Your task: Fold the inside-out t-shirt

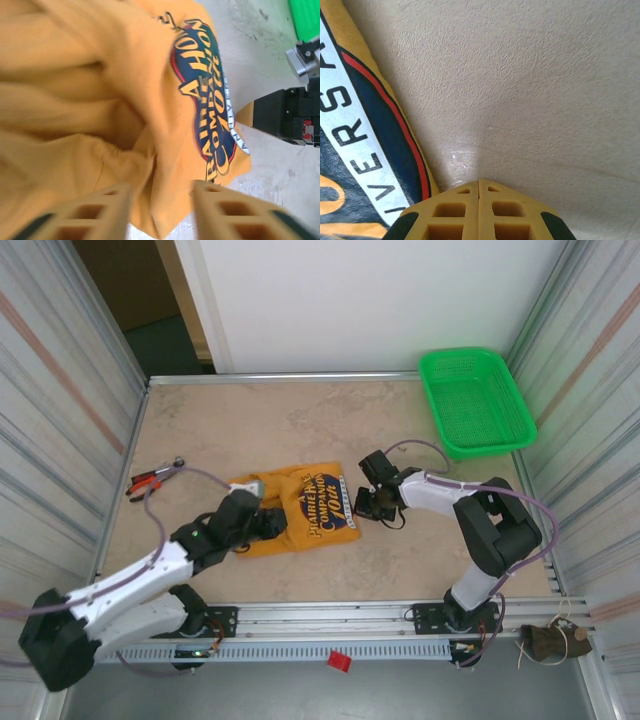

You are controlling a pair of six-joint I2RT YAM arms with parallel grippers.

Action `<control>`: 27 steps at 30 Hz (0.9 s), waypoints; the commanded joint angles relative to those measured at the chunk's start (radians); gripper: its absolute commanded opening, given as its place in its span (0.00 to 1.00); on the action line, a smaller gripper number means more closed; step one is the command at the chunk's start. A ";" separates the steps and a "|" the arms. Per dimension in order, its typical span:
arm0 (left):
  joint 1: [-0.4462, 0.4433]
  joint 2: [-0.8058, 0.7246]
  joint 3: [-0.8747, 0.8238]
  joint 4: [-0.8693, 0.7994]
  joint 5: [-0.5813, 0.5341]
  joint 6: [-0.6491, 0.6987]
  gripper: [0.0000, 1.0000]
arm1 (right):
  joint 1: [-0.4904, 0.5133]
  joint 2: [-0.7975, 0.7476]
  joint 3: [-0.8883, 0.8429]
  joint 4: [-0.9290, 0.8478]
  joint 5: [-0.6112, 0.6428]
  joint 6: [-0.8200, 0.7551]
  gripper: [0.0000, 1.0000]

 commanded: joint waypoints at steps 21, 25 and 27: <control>0.176 0.221 0.095 -0.040 -0.054 -0.289 0.66 | 0.076 -0.092 0.016 -0.051 -0.014 0.023 0.44; 0.178 0.285 0.112 -0.008 -0.050 -0.295 0.64 | 0.092 -0.059 0.004 -0.027 -0.012 0.041 0.44; 0.179 0.325 0.125 -0.011 -0.053 -0.301 0.63 | 0.091 -0.040 -0.002 -0.015 -0.017 0.049 0.43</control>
